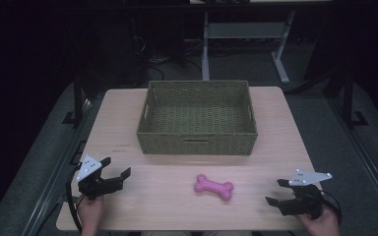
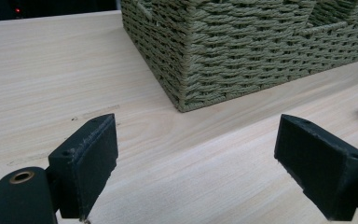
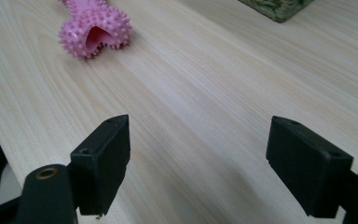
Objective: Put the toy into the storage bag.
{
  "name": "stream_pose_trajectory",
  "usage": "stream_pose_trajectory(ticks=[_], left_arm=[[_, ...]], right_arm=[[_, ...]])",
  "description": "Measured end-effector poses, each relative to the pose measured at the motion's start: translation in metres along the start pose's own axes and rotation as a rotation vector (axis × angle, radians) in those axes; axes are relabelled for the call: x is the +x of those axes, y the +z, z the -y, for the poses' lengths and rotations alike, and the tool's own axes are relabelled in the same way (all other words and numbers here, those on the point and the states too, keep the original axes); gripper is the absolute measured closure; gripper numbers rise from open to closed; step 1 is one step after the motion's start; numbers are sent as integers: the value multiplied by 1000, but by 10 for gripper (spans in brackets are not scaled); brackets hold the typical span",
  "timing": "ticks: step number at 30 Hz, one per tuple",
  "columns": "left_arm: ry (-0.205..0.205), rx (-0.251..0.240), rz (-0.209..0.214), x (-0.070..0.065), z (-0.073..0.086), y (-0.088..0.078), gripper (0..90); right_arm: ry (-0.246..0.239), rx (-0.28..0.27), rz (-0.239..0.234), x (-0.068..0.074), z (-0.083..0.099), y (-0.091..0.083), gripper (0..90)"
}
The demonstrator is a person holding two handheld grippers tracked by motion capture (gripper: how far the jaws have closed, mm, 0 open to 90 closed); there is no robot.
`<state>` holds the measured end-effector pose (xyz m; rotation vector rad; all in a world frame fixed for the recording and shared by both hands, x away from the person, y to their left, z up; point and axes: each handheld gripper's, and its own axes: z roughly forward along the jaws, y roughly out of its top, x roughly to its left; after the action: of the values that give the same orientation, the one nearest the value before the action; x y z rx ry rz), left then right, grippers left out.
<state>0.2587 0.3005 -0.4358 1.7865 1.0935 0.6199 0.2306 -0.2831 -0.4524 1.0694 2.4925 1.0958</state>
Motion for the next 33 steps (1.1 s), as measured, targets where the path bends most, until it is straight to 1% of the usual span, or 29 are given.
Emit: stream_pose_trajectory(ticks=[4, 7, 9, 12, 14, 19, 22, 26, 30, 33], left_arm=[[-8, -3, 1, 0, 0, 0, 128], [-1, -3, 4, 0, 1, -1, 128], [0, -10, 7, 0, 1, -3, 128], [-5, -11, 7, 1, 1, -4, 128], [-3, -11, 3, 1, 1, -4, 128], [0, -17, 1, 1, 0, -5, 128], [-4, -15, 0, 1, 0, -5, 128], [-4, -17, -2, 2, 0, -5, 128], [-2, -16, -2, 2, 0, -5, 128], [-1, -15, 0, 2, 0, -4, 128]], right_arm=[[-6, 4, -5, 1, -2, 2, 209], [-15, 10, -10, 3, -5, 4, 207], [-32, 16, -14, 6, -8, 5, 207], [-41, 18, -12, 9, -11, 5, 204], [-49, 25, -24, 11, -16, 6, 195], [-66, 42, -36, 14, -22, 9, 194], [-63, 67, -66, 14, -27, 11, 188], [-72, 78, -70, 15, -33, 12, 188], [-80, 73, -72, 16, -36, 11, 189], [-95, 81, -82, 17, -38, 11, 189]])
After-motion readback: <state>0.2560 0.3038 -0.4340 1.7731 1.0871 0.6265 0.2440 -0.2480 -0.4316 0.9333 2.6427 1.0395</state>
